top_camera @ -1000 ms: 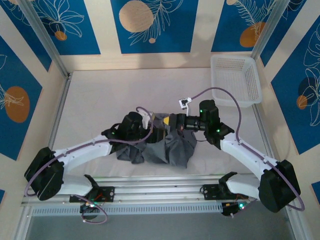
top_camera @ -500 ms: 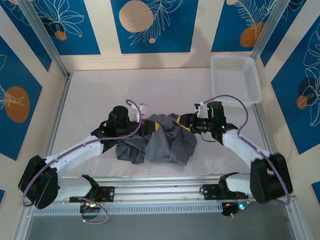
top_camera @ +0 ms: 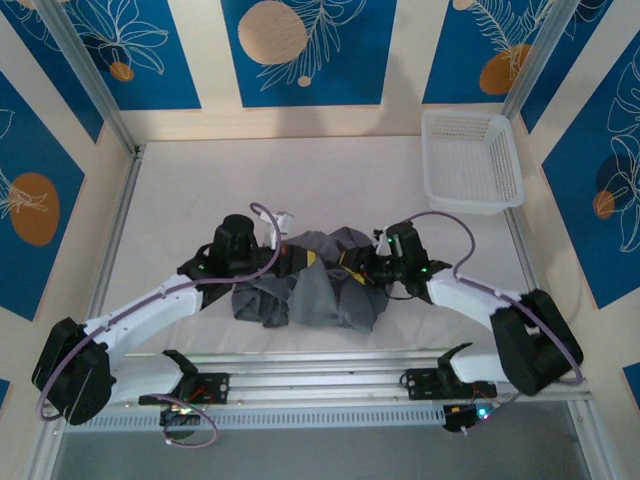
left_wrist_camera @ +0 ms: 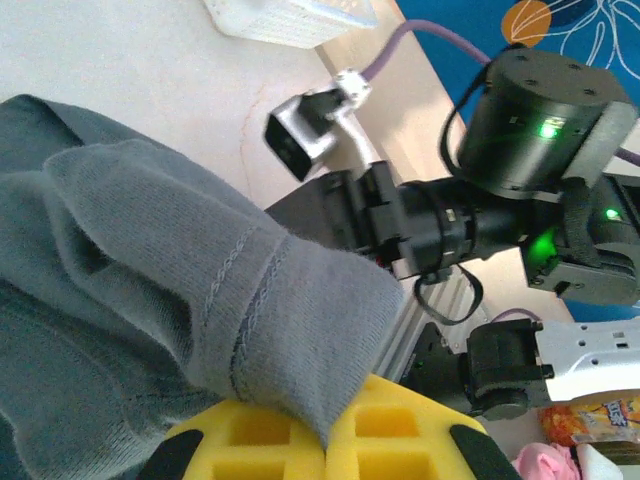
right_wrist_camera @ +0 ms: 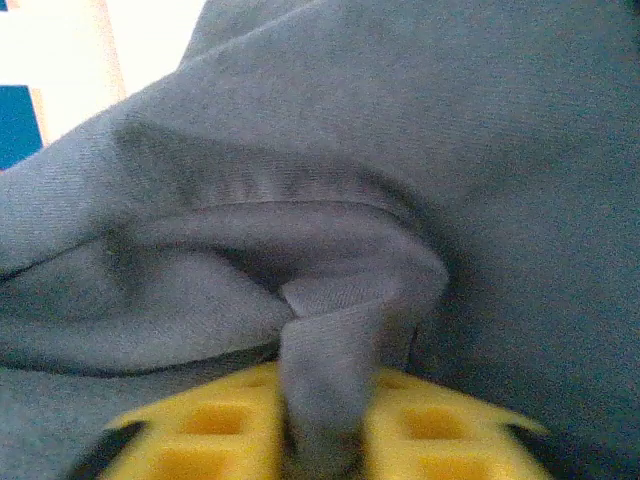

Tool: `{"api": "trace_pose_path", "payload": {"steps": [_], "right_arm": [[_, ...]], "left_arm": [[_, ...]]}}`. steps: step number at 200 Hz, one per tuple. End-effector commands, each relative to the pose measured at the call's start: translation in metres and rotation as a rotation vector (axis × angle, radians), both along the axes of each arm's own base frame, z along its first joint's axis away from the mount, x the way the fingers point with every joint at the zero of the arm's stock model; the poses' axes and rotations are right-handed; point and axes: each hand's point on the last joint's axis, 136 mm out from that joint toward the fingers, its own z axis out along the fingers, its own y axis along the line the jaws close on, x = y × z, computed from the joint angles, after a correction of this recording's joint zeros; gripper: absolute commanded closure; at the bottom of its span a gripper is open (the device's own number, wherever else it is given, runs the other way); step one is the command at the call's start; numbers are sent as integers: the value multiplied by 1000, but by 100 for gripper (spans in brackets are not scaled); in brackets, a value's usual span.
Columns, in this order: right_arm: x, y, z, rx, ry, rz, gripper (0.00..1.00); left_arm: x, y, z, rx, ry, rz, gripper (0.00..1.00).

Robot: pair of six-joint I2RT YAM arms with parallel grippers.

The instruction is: Fold the inside-out t-shirt

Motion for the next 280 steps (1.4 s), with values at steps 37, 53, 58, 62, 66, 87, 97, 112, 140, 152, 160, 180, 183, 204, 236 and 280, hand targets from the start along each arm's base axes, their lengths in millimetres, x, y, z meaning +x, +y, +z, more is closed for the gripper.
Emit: {"api": "trace_pose_path", "payload": {"steps": [37,53,58,62,66,87,97,112,140,152,160,180,183,204,236,280], "right_arm": [[-6,9,114,237,-421,102,100],[-15,11,121,276,-455,155,100],[-17,11,121,280,-459,170,100],[-19,12,121,282,-459,182,100],[-20,13,122,283,-463,192,100],[-23,14,121,274,-473,218,100],[-23,14,121,267,-472,224,100],[-23,16,121,264,-467,233,100],[-26,20,127,272,-467,252,100],[-27,20,128,270,-467,253,100],[-28,20,131,268,-469,253,100],[-30,20,134,263,-475,258,100],[-31,20,134,263,-474,259,100],[-33,21,134,266,-466,263,100],[-25,8,120,248,-403,201,100],[-27,-26,67,238,-340,173,84]], "left_arm": [[8,83,-113,193,262,311,68],[7,84,-99,197,217,287,48],[7,87,-92,210,189,288,44],[7,90,-84,220,159,291,42],[8,92,-76,231,125,293,40],[4,96,-26,241,-78,241,32],[-3,85,-6,211,-151,170,30],[-11,66,10,201,-210,79,30],[0,39,-6,335,-231,41,30],[9,26,-15,347,-219,21,30],[16,18,-22,359,-206,15,30],[32,0,-35,368,-188,-1,28],[34,-2,-36,365,-188,-2,27],[50,-16,-51,372,-166,5,26],[56,-27,-38,240,-111,14,96],[52,15,66,-311,8,89,100]]}}
